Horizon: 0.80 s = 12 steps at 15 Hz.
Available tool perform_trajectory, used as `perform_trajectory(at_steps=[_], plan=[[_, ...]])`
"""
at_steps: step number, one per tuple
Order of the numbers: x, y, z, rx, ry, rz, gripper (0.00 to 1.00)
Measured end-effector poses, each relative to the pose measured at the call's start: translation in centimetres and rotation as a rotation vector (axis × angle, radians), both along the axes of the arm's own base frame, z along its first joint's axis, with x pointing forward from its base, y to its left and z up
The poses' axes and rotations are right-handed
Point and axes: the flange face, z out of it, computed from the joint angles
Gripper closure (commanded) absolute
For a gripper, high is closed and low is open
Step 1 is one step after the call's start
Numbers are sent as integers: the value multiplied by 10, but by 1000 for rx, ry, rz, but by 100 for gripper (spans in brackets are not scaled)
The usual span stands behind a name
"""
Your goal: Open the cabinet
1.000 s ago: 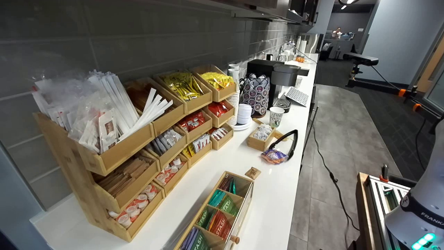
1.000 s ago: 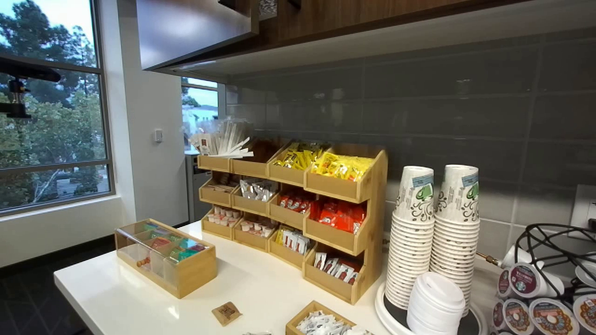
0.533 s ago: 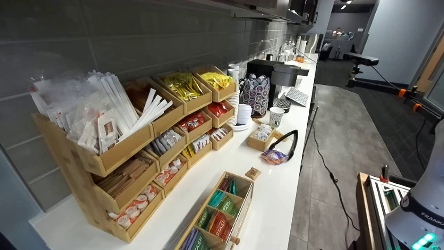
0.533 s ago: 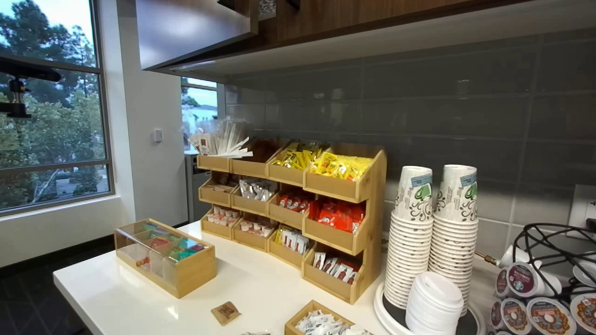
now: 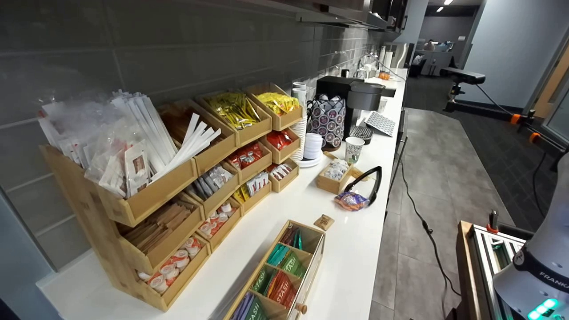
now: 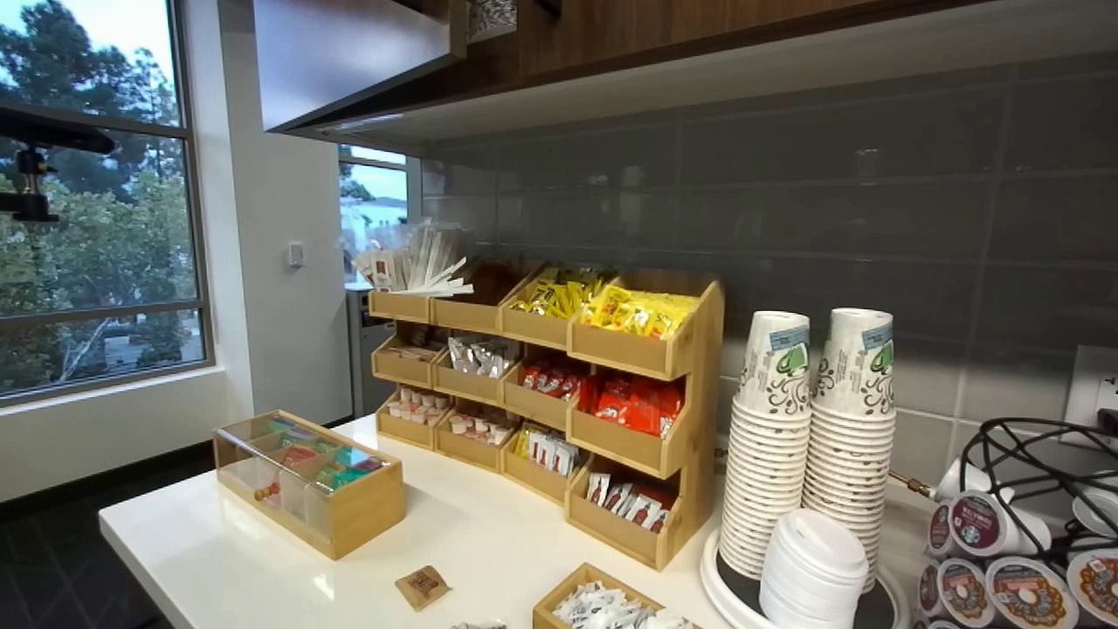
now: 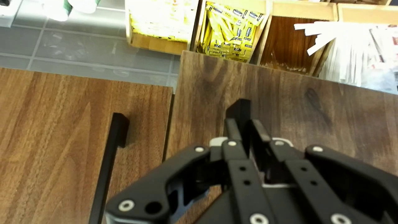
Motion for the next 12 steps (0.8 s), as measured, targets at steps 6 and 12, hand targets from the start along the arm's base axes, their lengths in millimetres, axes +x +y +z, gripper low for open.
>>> perform_trajectory(at_steps=[6,12], plan=[[-12,6,2,-36,16,2,96],[-18,11,3,-62,26,2,85]])
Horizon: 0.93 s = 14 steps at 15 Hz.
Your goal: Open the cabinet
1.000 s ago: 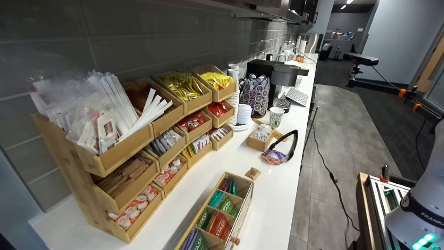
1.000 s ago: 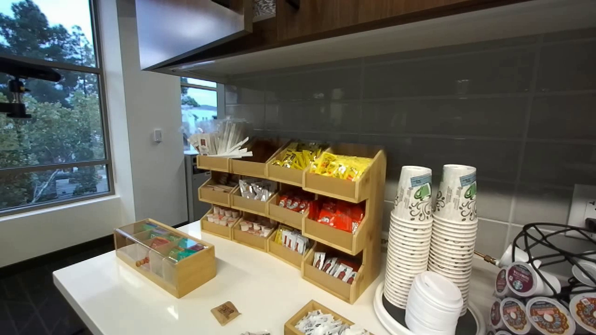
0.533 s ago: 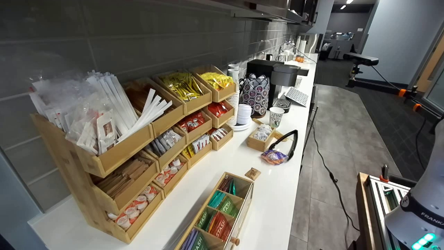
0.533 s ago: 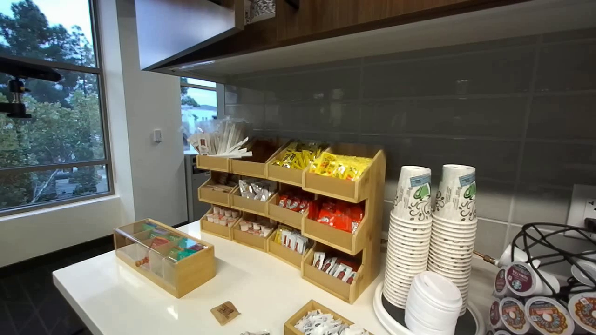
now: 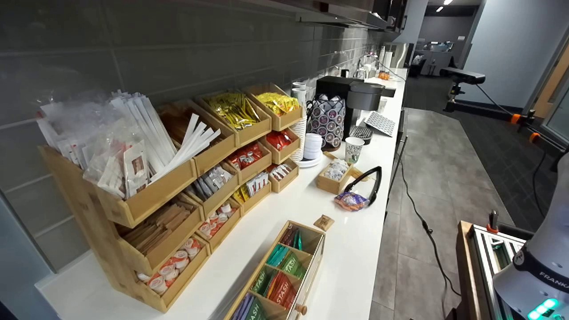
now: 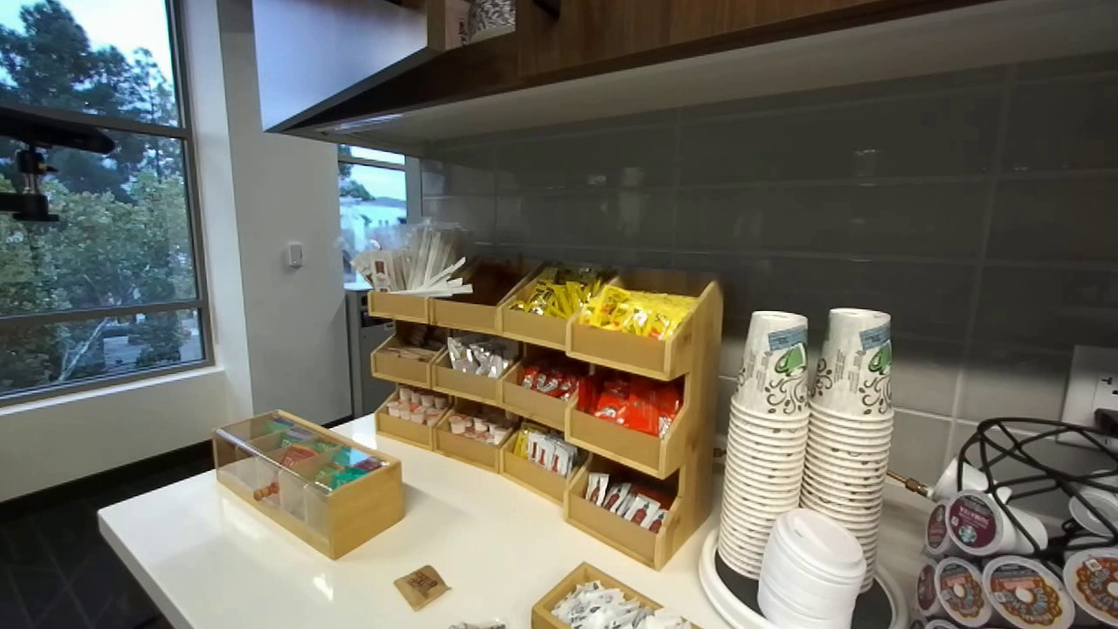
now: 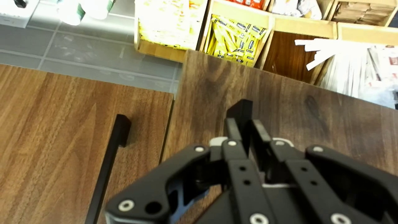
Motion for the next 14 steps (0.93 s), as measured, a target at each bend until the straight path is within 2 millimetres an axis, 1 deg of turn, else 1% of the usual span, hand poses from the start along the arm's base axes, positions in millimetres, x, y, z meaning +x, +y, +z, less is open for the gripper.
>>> perform_trajectory(at_steps=[4,5,6,8,14], plan=[[0,1,0,-3,0,0,85],[0,1,0,-3,0,0,96],[0,1,0,-4,0,0,96],[2,-5,0,9,1,-12,96],[-2,7,0,-40,6,-2,96]])
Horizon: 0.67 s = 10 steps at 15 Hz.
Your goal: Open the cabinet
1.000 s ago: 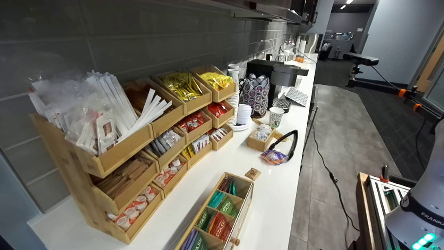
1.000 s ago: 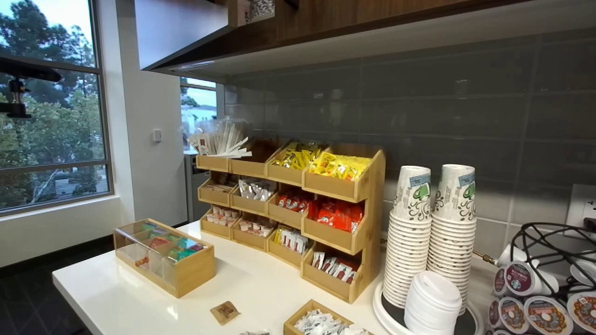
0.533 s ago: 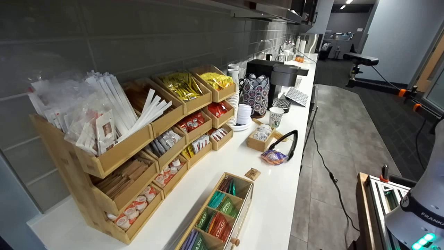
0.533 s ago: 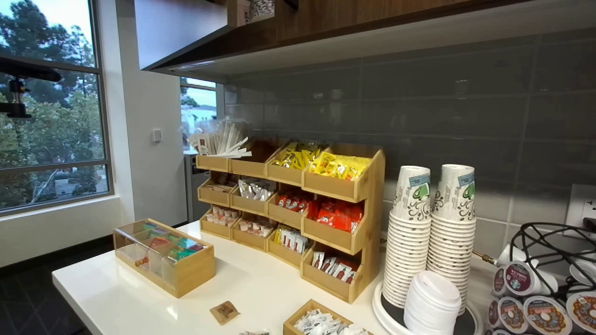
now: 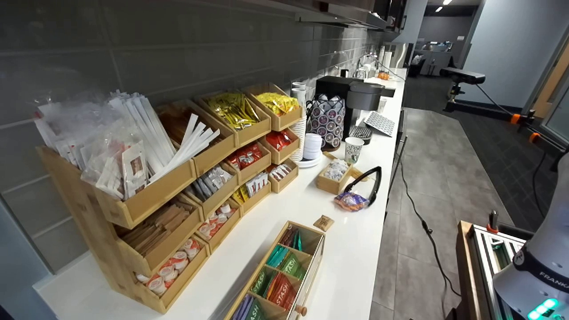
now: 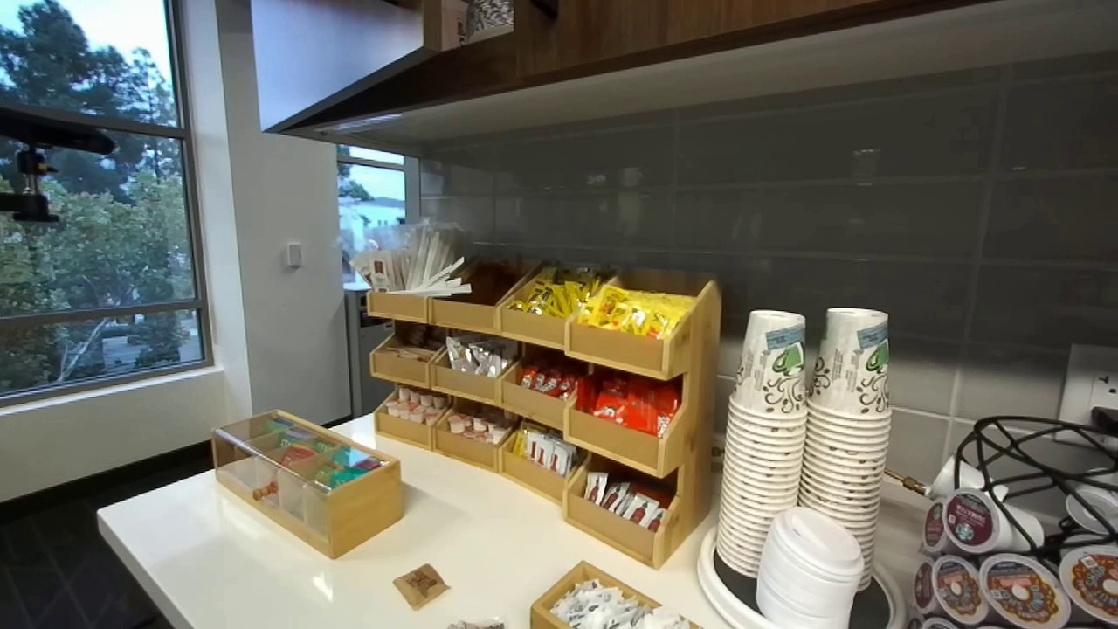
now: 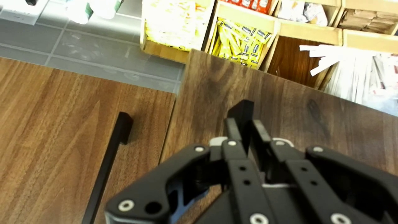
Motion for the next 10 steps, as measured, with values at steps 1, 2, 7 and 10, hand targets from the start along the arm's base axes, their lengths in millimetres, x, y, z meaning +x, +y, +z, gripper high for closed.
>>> perform_trajectory(at_steps=[1,2,7,10], plan=[[-1,1,0,-2,1,-1,96],[-2,2,0,-3,3,-3,96],[-12,4,1,-5,9,-5,96],[-20,6,1,-8,11,-6,96]])
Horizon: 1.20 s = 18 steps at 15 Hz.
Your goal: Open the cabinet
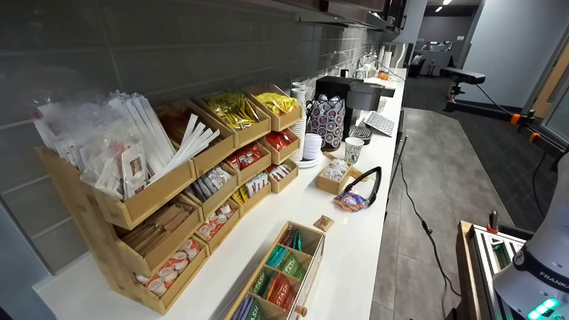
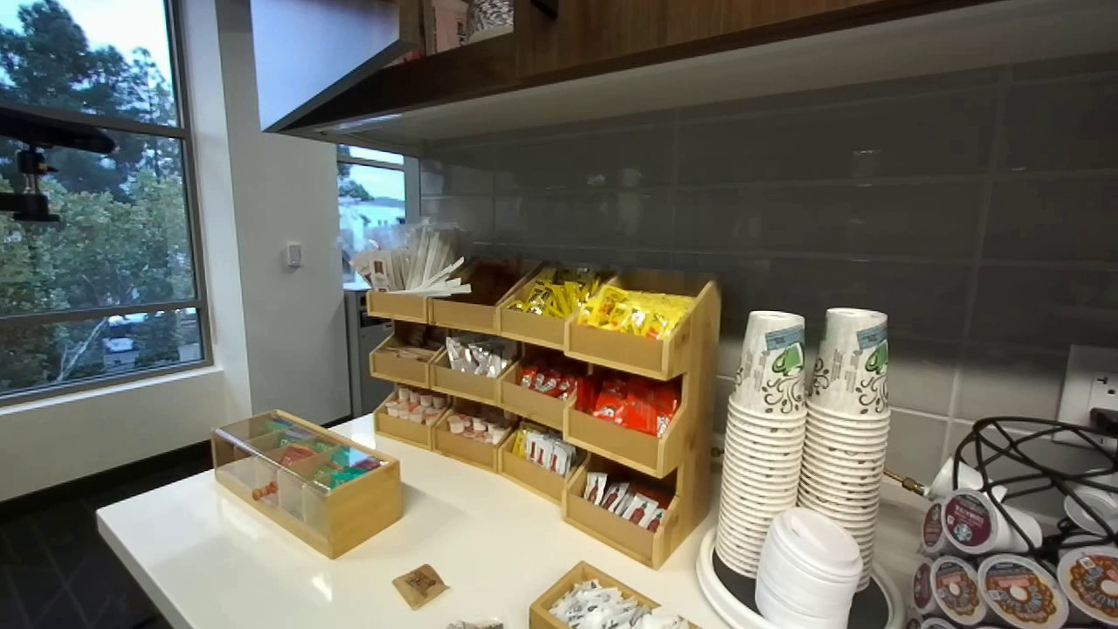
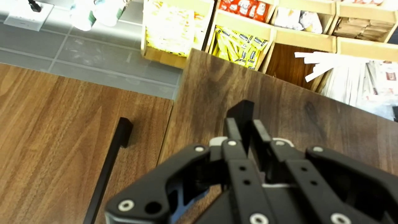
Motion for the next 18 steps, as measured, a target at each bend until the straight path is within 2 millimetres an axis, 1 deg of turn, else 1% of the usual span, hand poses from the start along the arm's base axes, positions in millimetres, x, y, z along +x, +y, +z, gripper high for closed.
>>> perform_trajectory(at_steps=[1,6,12,13,16,18], plan=[[-3,1,0,0,-1,-1,85],[-13,4,-1,-1,3,-5,85],[-14,4,-1,-1,2,-5,85],[-14,4,-1,-1,2,-5,96],[-13,-1,-1,14,-1,-29,96],[-12,4,-1,-2,-2,-38,96]])
